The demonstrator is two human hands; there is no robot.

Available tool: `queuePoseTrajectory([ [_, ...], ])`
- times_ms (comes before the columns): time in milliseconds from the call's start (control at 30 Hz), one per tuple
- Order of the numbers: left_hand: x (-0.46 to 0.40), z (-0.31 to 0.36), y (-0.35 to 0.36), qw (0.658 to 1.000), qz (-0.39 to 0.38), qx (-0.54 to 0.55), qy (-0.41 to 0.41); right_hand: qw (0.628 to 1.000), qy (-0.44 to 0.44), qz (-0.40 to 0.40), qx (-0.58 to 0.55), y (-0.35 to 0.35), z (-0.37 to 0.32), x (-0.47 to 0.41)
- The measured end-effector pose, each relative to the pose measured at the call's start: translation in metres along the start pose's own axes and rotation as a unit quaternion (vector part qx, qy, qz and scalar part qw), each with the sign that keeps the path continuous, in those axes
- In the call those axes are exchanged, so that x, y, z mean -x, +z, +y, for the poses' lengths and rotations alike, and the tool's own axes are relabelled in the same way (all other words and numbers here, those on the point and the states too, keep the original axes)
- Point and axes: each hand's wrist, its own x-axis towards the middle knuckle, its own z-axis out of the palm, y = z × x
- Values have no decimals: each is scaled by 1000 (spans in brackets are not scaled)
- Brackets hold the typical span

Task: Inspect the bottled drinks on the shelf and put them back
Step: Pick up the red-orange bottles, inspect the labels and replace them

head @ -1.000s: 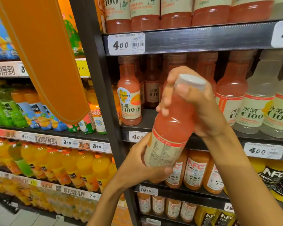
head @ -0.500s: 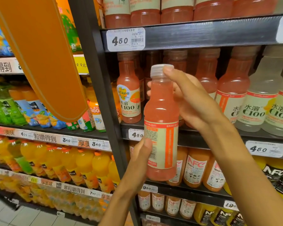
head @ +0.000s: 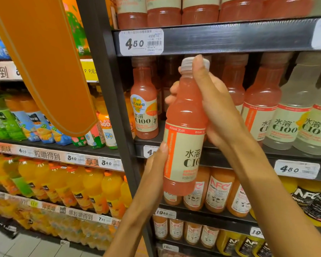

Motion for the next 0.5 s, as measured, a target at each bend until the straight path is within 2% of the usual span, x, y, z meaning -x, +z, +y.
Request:
queuePoseTrajectory([
  [133, 6, 9, 6, 980, -96, 173, -38, 997, 24, -65, -20, -2, -5, -5],
  [200, 9, 10, 9, 974, -129, 176, -53, 990, 43, -97, -92, 1, -2, -6],
  [267, 9, 10, 9, 984, -106, 134, -55, 983, 52, -106, -137, 1, 1, -6],
  [367, 7, 13, 1, 999, -11, 17, -37, 994, 36, -65, -86, -2, 2, -4],
  [500, 10, 20, 3, 999, -2, 10, -46, 997, 47, 35, -40, 0, 4, -6],
])
